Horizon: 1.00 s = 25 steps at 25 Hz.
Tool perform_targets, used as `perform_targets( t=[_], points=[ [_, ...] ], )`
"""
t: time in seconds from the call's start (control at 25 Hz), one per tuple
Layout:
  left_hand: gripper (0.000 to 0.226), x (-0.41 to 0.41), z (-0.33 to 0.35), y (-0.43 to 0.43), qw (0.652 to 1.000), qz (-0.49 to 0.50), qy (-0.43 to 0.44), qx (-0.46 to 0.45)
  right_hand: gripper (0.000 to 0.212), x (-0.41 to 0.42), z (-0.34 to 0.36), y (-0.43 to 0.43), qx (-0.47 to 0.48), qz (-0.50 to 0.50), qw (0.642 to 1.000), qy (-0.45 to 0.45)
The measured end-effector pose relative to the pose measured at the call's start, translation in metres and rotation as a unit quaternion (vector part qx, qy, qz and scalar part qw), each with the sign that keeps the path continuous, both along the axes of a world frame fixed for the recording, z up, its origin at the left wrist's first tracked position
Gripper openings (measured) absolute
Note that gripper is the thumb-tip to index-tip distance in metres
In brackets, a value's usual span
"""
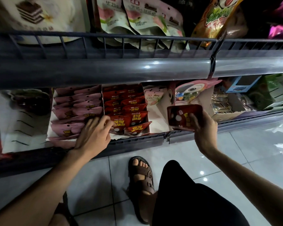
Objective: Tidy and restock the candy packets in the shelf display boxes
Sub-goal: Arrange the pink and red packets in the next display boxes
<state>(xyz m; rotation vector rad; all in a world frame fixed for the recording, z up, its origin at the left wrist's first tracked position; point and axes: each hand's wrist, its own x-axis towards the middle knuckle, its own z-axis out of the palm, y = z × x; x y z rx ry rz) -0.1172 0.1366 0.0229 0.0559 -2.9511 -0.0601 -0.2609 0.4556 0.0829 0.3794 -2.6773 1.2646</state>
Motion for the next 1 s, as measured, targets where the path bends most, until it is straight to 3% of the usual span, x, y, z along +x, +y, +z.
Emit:
perform_targets(
  t=[0.08, 0.2, 0.28, 0.36, 0.48, 0.64, 0.76, 1.0],
  points=[
    [0.036, 0.005, 0.005, -0.002, 1.000, 0.022, 0.021, 0.008, 0.025, 0.011, 0.012, -0.021, 0.080, 0.146, 0.985, 0.041],
    [0.041, 0.011, 0.006, -0.006, 0.999, 0.051, 0.012, 0.003, 0.034, 0.015, 0.007, -0.071, 0.219, 0.326, 0.910, 0.132],
    [0.042, 0.010, 0.002, -0.007, 0.999, 0.047, 0.001, -0.018, 0.028, 0.016, -0.007, -0.104, 0.302, 0.374, 0.853, 0.201],
    [0.040, 0.008, -0.003, -0.008, 0.999, 0.044, -0.009, -0.026, 0.034, 0.015, -0.018, -0.129, 0.340, 0.384, 0.827, 0.231],
    [0.036, 0.007, -0.007, -0.009, 0.998, 0.048, -0.005, -0.029, 0.038, 0.010, -0.022, -0.150, 0.323, 0.372, 0.834, 0.248],
    [0.034, 0.008, -0.010, -0.010, 0.999, 0.046, 0.008, -0.025, 0.033, 0.013, -0.032, -0.169, 0.352, 0.397, 0.796, 0.292],
    [0.035, 0.009, -0.012, -0.011, 0.999, 0.043, 0.017, -0.016, 0.035, 0.021, -0.048, -0.171, 0.378, 0.421, 0.780, 0.267],
    [0.049, 0.010, -0.011, -0.011, 0.998, 0.050, 0.029, 0.004, 0.029, 0.025, -0.058, -0.182, 0.349, 0.412, 0.822, 0.179]
  ],
)
